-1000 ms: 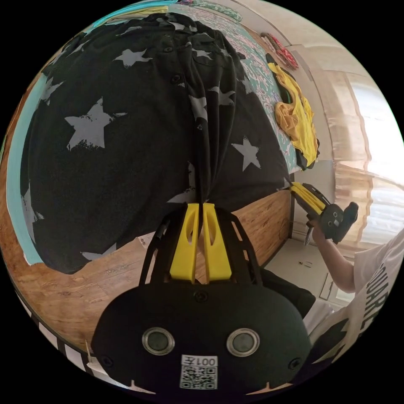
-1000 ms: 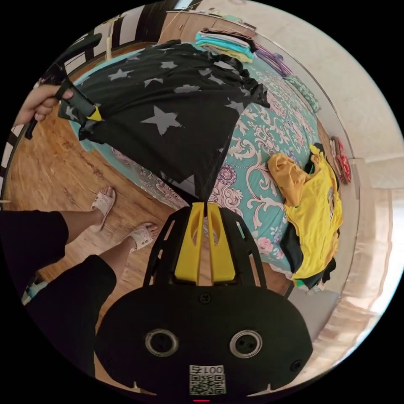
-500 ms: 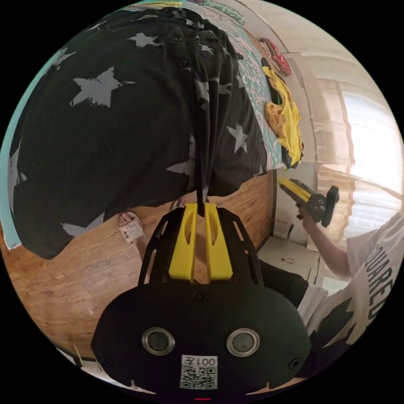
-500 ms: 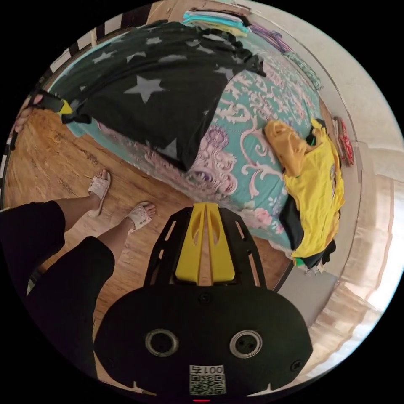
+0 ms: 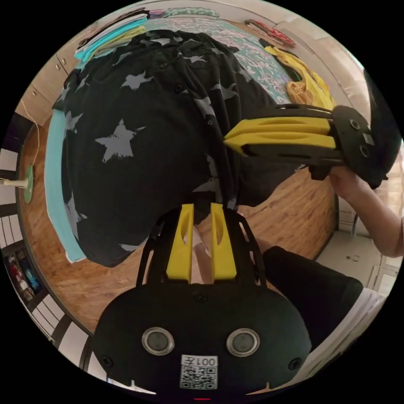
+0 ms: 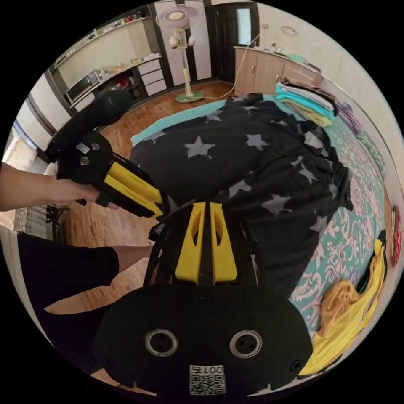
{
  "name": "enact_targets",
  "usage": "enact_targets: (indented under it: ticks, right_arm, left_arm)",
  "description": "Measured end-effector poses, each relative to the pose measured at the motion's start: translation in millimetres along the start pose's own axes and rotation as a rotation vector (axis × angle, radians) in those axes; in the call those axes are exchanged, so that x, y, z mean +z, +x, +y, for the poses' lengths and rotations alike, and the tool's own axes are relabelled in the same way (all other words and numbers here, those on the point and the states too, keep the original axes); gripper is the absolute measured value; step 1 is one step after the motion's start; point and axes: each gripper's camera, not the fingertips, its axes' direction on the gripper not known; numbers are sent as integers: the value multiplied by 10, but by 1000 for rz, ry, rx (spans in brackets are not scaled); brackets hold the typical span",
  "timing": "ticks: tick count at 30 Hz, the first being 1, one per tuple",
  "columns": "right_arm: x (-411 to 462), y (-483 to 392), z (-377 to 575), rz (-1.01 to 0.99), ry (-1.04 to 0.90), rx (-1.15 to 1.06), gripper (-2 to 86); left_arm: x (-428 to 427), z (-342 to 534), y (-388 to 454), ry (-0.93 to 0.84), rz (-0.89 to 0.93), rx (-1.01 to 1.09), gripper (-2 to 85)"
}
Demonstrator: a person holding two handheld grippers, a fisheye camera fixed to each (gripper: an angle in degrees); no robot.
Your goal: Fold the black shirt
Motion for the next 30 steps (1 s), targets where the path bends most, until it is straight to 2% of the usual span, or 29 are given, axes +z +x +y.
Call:
enact_targets:
  ticks: [2,3,10,13,15,18,24,26,30]
  right_arm:
    - [199,90,-98,-5,-119,-6,6]
    - [200,116,-100,-1,-118,-5,5]
    - [-394,549,-145,-94,26,91,5]
    - [-403,624,-342,-127,-7,62,5]
    - [-284,624,-477,-131,-104,45,5]
    - [-374,617,-598,-52,-114,45,4]
    - [-1252,1120,-859,217,-32,146,6]
    - [-1516,1610,-1002,333,-25,213,10]
    - [-1714,2532,-1342,418,-25,210,16]
  left_arm:
    - [-162,41,95,15,-63,21,45]
    - [-214,57,111,22,-65,24,42]
    - [-997,108,150,131,-48,65,3]
    - [-1142,27,100,118,18,52,-1]
    - [-1159,0,58,82,92,35,-2]
    - [-1270,45,2,12,144,-8,-11]
    - [-2278,-38,-173,119,80,62,-11]
    - [-2689,-344,-329,185,12,94,-3]
    - [-3219,-1094,-542,280,-165,181,9]
